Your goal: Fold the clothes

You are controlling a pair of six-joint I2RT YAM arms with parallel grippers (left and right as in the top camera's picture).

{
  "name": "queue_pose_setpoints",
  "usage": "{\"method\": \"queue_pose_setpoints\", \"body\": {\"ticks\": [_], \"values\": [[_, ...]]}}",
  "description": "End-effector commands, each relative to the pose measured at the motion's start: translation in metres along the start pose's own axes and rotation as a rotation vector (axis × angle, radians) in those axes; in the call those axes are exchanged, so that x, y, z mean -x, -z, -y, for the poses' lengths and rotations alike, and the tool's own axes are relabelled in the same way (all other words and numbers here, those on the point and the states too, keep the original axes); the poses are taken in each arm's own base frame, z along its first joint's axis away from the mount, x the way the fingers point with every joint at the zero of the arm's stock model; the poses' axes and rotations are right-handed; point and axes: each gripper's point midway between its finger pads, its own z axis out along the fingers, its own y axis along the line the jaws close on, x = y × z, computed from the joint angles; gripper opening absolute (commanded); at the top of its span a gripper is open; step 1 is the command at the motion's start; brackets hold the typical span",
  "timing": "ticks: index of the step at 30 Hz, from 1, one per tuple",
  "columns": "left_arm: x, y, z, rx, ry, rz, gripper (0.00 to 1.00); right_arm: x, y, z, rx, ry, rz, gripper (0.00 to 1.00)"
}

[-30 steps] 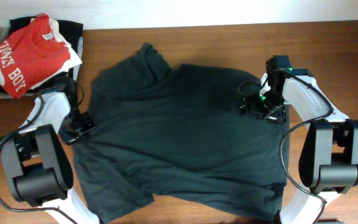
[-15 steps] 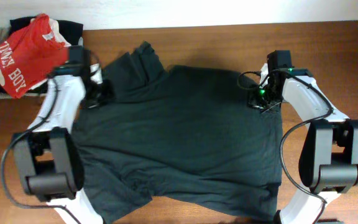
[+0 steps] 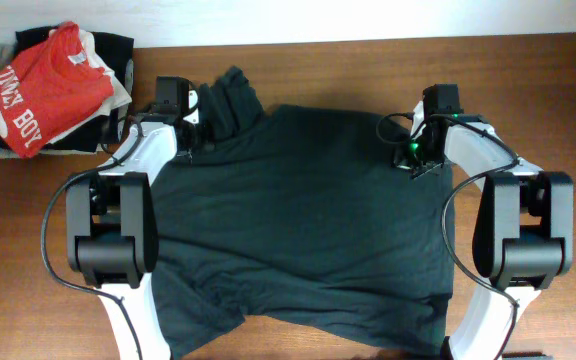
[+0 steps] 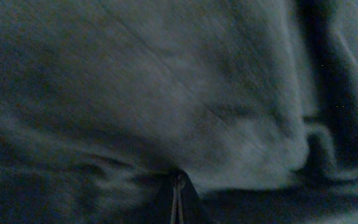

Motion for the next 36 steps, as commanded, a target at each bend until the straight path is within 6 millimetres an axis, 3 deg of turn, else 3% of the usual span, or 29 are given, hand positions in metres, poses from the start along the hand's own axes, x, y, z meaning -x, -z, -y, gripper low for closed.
{"method": "queue_pose_setpoints", "body": {"ticks": [1,5,7,9,13,16,18,20,21,22,23,24,25,26,28,29,32,35,36], "values": [[-0.003,-0.027,-0.035,0.13,0.0,0.011,0.01,-0.006,-0.019,0.016,-0.072,-0.008,-0.027,0.04],[-0.017,-0.074,-0.06,0.153,0.03,0.011,0.01,-0.005,-0.023,0.031,-0.154,-0.007,-0.018,0.05],[-0.016,-0.081,-0.078,0.2,0.047,0.031,0.01,-0.001,-0.022,0.037,-0.193,-0.004,0.002,0.05],[-0.001,-0.081,-0.104,0.246,0.093,0.102,0.01,0.014,-0.022,0.037,-0.194,0.004,0.061,0.08],[0.026,-0.076,-0.11,0.239,0.11,0.21,0.02,0.053,-0.017,0.032,-0.169,0.013,0.22,0.08],[0.044,-0.069,-0.12,0.304,0.118,0.294,0.11,0.088,-0.004,0.052,-0.164,-0.012,0.354,0.19],[0.063,-0.06,-0.117,0.298,0.116,0.327,0.2,0.104,0.01,0.07,-0.175,-0.049,0.396,0.28],[0.093,-0.042,-0.108,0.295,0.109,0.334,0.37,0.123,0.037,0.081,-0.186,-0.081,0.396,0.41],[0.11,-0.028,-0.102,0.292,0.105,0.331,0.6,0.13,0.05,0.081,-0.186,-0.087,0.391,0.46],[0.131,-0.009,-0.093,0.287,0.099,0.339,0.75,0.14,0.073,0.074,-0.187,-0.089,0.384,0.46],[0.145,0.006,-0.084,0.28,0.092,0.345,0.82,0.144,0.087,0.067,-0.175,-0.085,0.371,0.51],[0.159,0.027,-0.07,0.271,0.078,0.339,0.97,0.145,0.104,0.049,-0.118,-0.074,0.34,0.62],[0.164,0.046,-0.056,0.265,0.062,0.315,0.99,0.142,0.122,0.029,-0.046,-0.062,0.302,0.73],[0.166,0.07,-0.038,0.257,0.041,0.282,0.99,0.139,0.135,0.019,-0.007,-0.059,0.282,0.78],[0.164,0.119,-0.007,0.241,0.001,0.235,0.99,0.135,0.159,-0.004,0.091,-0.058,0.257,0.99],[0.158,0.151,0.011,0.23,-0.024,0.215,0.99,0.129,0.174,-0.013,0.128,-0.067,0.243,0.99],[0.136,0.206,0.031,0.218,-0.055,0.173,0.99,0.108,0.211,-0.019,0.121,-0.07,0.24,0.99],[0.117,0.255,0.03,0.211,0.027,0.177,0.99,0.081,0.247,-0.026,0.119,-0.074,0.226,1.0],[0.114,0.262,0.034,0.184,0.028,0.181,0.99,0.069,0.255,-0.026,0.112,-0.077,0.208,1.0]]}}
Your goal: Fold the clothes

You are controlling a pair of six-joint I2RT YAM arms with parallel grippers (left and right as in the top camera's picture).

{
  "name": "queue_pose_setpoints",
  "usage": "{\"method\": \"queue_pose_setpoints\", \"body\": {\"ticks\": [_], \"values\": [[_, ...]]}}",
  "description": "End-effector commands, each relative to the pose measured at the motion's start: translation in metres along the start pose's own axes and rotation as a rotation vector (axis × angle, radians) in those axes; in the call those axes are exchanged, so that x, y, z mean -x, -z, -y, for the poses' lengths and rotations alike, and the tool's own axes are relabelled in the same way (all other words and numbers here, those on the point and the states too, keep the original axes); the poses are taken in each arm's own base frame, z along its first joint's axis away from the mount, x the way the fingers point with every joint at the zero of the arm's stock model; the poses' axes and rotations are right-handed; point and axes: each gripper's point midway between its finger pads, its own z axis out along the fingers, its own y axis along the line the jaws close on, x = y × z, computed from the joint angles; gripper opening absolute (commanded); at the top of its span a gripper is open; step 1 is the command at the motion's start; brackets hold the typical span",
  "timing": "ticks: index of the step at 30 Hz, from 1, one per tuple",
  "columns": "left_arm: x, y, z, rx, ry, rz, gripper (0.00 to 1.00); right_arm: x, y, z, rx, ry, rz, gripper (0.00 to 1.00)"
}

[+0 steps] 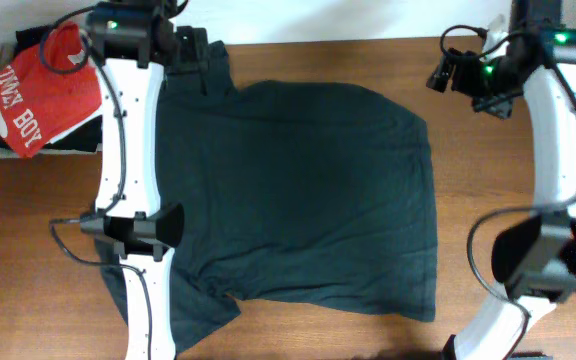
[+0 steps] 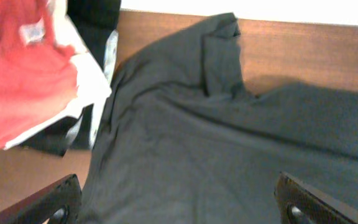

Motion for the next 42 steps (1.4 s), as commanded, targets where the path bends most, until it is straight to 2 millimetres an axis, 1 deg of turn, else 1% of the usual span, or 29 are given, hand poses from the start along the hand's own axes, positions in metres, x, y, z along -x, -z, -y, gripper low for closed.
{"method": "queue_pose_setpoints", "body": {"ticks": [1,2,3,5,6,7,8,9,10,11,12,13,14,16,18,19,21,23,24,25,27,30,32,33,34,36,39,41,42], "values": [[0.004,0.033,0.001,-0.072,0.074,0.046,0.99,-0.014,0.051,-0.016,0.016,0.014,0.041,1.0],[0.003,0.039,0.008,-0.118,0.073,0.046,0.99,-0.024,0.057,-0.016,0.01,0.009,0.014,1.0],[0.004,0.05,0.012,-0.158,0.073,0.057,0.99,-0.039,0.064,-0.015,0.002,-0.001,-0.025,1.0],[0.002,0.066,0.01,-0.166,0.071,0.064,0.99,-0.056,0.077,-0.015,-0.006,0.017,-0.061,1.0],[-0.004,0.072,0.007,-0.161,0.067,0.042,0.99,-0.064,0.085,-0.016,-0.007,0.029,-0.071,1.0],[-0.016,0.076,0.004,-0.15,0.062,-0.003,0.99,-0.071,0.095,-0.02,-0.004,0.045,-0.07,1.0],[-0.031,0.08,-0.001,-0.133,0.057,-0.053,0.99,-0.078,0.104,-0.025,0.001,0.057,-0.06,1.0],[-0.06,0.085,-0.018,-0.052,0.098,-0.13,0.99,-0.087,0.115,-0.034,0.012,0.083,-0.047,1.0],[-0.083,0.093,-0.038,0.046,0.168,-0.168,0.99,-0.1,0.122,-0.044,0.022,0.117,-0.046,1.0],[-0.098,0.098,-0.047,0.09,0.203,-0.188,0.99,-0.107,0.123,-0.048,0.019,0.137,-0.05,1.0],[-0.117,0.103,-0.055,0.121,0.23,-0.216,0.99,-0.119,0.121,-0.05,-0.014,0.164,-0.062,1.0],[-0.14,0.109,-0.06,0.129,0.237,-0.24,0.99,-0.129,0.115,-0.045,-0.082,0.148,-0.077,0.99],[-0.162,0.109,-0.064,0.143,0.268,-0.27,0.99,-0.134,0.107,-0.042,-0.119,0.141,-0.089,0.99],[-0.208,0.1,-0.072,0.196,0.347,-0.351,0.99,-0.141,0.084,-0.038,-0.145,0.144,-0.125,0.99],[-0.247,0.089,-0.079,0.249,0.406,-0.419,0.99,-0.147,0.059,-0.029,-0.162,0.139,-0.16,0.99],[-0.268,0.08,-0.09,0.281,0.449,-0.449,0.99,-0.154,0.044,-0.022,-0.177,0.134,-0.188,0.99],[-0.292,0.069,-0.119,0.326,0.57,-0.478,0.99,-0.166,0.022,-0.011,-0.19,0.128,-0.228,0.99],[-0.313,0.067,-0.144,0.376,0.677,-0.522,0.99,-0.172,0.009,-0.005,-0.197,0.125,-0.246,0.99],[-0.322,0.061,-0.153,0.368,0.707,-0.551,0.99,-0.172,0.002,-0.004,-0.194,0.125,-0.241,0.99],[-0.327,0.054,-0.155,0.345,0.723,-0.565,0.99,-0.171,-0.001,-0.004,-0.192,0.126,-0.235,0.99],[-0.349,0.03,-0.15,0.269,0.771,-0.611,0.99,-0.165,-0.003,-0.006,-0.184,0.13,-0.211,0.99],[-0.376,-0.002,-0.158,0.243,0.844,-0.604,0.99,-0.165,-0.003,-0.006,-0.183,0.131,-0.208,0.99],[-0.401,-0.014,-0.162,0.218,0.946,-0.63,0.99,-0.164,-0.003,-0.006,-0.182,0.131,-0.207,0.99],[-0.415,-0.021,-0.169,0.234,1.001,-0.628,0.99,-0.164,-0.003,-0.007,-0.181,0.132,-0.205,0.99],[-0.423,-0.025,-0.173,0.238,1.035,-0.622,0.99,-0.163,-0.003,-0.007,-0.181,0.132,-0.204,0.99],[-0.434,-0.035,-0.165,0.169,1.038,-0.624,0.99,-0.162,-0.004,-0.007,-0.178,0.132,-0.197,0.99],[-0.437,-0.05,-0.168,0.17,1.037,-0.586,0.99,-0.161,-0.004,-0.008,-0.176,0.133,-0.191,0.99],[-0.443,-0.054,-0.169,0.185,1.033,-0.609,0.99,-0.161,-0.004,-0.008,-0.176,0.133,-0.191,0.99],[-0.447,-0.06,-0.168,0.186,1.034,-0.629,0.99,-0.16,-0.004,-0.008,-0.176,0.134,-0.191,0.99]]}}
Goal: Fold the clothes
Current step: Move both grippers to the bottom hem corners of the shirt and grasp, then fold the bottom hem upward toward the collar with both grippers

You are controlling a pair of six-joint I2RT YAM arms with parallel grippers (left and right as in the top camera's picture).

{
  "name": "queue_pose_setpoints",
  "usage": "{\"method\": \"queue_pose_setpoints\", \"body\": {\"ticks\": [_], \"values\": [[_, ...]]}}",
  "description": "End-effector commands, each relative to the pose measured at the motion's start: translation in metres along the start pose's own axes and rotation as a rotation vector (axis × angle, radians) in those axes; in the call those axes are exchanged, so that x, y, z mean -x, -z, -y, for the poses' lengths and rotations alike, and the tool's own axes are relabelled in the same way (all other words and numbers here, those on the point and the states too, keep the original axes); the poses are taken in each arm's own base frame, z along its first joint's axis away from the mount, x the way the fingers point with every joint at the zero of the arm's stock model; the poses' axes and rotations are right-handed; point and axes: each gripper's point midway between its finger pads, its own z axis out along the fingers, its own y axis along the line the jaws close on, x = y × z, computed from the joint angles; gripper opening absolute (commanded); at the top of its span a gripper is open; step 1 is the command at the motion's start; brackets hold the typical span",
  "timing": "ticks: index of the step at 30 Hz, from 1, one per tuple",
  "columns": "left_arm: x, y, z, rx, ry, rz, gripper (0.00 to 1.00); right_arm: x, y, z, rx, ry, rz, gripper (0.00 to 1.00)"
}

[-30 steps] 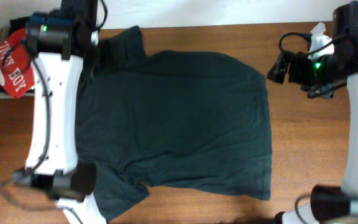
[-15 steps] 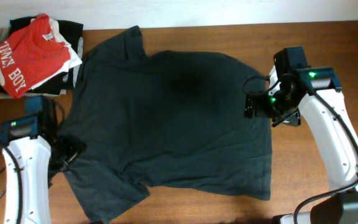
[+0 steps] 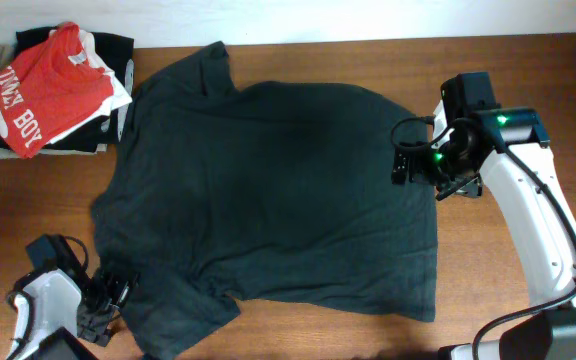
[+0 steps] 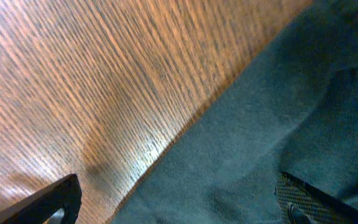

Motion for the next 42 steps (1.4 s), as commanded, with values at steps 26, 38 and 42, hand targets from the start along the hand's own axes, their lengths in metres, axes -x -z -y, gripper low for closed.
{"method": "queue_pose_setpoints", "body": {"ticks": [26,38,42], "values": [[-0.023,-0.051,-0.001,0.03,0.008,-0.216,0.12,-0.173,-0.089,0.065,-0.014,-0.457,-0.408,0.99],[-0.022,-0.052,0.002,0.014,0.008,-0.213,0.05,-0.21,-0.132,0.055,0.092,-0.506,-0.438,0.26],[-0.031,-0.043,0.02,-0.094,-0.077,-0.283,0.01,-0.18,-0.116,0.059,0.05,-0.513,-0.384,0.04]]}}
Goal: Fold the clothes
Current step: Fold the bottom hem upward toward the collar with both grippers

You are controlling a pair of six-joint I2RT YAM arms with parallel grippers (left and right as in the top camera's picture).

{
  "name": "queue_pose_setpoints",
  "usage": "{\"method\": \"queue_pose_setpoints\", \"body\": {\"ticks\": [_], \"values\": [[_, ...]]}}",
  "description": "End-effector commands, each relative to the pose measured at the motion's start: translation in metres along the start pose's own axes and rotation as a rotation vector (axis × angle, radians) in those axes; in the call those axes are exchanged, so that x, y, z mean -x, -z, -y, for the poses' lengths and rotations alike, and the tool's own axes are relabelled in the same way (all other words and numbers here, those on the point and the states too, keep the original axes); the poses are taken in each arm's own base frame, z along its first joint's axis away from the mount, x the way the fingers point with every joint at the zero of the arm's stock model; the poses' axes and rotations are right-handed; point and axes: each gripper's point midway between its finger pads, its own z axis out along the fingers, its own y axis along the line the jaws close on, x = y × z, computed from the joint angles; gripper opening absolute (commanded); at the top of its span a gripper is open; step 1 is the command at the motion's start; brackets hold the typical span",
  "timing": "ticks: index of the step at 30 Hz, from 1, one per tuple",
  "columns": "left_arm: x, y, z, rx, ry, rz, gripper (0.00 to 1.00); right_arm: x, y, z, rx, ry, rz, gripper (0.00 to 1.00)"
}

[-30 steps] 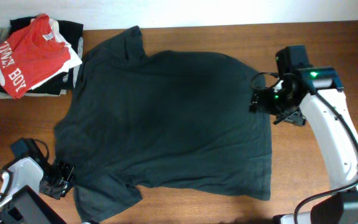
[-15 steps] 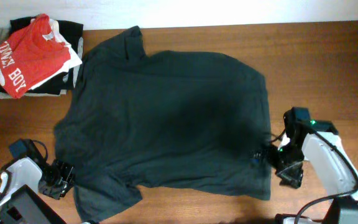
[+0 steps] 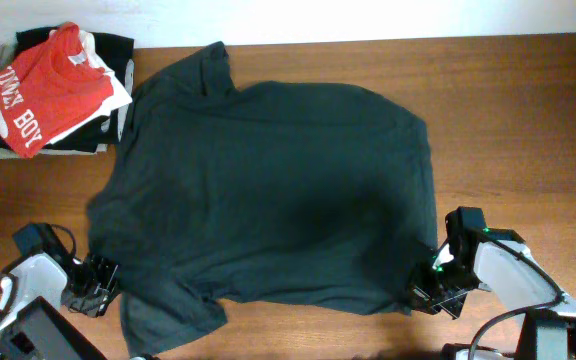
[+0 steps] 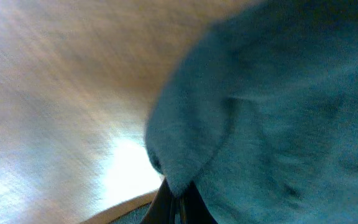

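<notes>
A dark t-shirt (image 3: 268,180) lies spread flat on the wooden table (image 3: 528,120), collar towards the far left. My left gripper (image 3: 101,276) sits at the shirt's near left edge, by the sleeve. In the left wrist view the left gripper (image 4: 178,198) is shut on a fold of the shirt's cloth (image 4: 278,112), with bare table (image 4: 61,93) beside it. My right gripper (image 3: 426,293) is down at the shirt's near right corner. Whether its fingers are open or shut does not show from above.
A pile of other clothes (image 3: 48,90), topped by a red printed shirt, lies at the far left corner, touching the dark shirt's shoulder. Bare wood runs along the right side and the near left of the table.
My left gripper was open beside the near left sleeve and is now shut on the cloth there. My right gripper has moved from the shirt's right edge to its near right corner.
Both grippers were at the shirt's shoulders, the left shut on cloth. Then both arms were at the table's far side, the left open and the shirt flatter. Later the left was open at the near left and the right at the right edge. Now both are at the near corners.
</notes>
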Motion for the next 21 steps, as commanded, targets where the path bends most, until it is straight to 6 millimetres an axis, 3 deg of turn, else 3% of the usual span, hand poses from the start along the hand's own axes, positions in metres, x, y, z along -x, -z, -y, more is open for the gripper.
{"method": "queue_pose_setpoints", "body": {"ticks": [1,5,7,10,14,17,21], "values": [[-0.048,-0.031,-0.009,-0.002,-0.081,-0.232,0.01,0.025,0.031,-0.011,-0.033,-0.004,0.095,0.04],[-0.023,-0.007,0.009,-0.031,-0.102,-0.166,0.01,0.056,0.085,-0.044,0.0,0.096,0.235,0.04],[-0.004,0.013,0.025,-0.08,-0.123,-0.075,0.01,0.07,0.098,-0.057,0.033,0.119,0.3,0.04],[0.022,0.055,0.051,-0.171,-0.168,0.081,0.01,0.087,0.104,-0.069,0.077,0.147,0.376,0.04],[0.03,0.112,0.107,-0.311,-0.329,0.277,0.01,0.1,0.113,-0.091,0.169,0.191,0.437,0.04],[0.03,0.119,0.135,-0.364,-0.414,0.343,0.01,0.107,0.118,-0.096,0.186,0.204,0.471,0.04],[0.05,0.143,0.172,-0.459,-0.486,0.511,0.01,0.124,0.13,-0.109,0.226,0.237,0.564,0.04]]}}
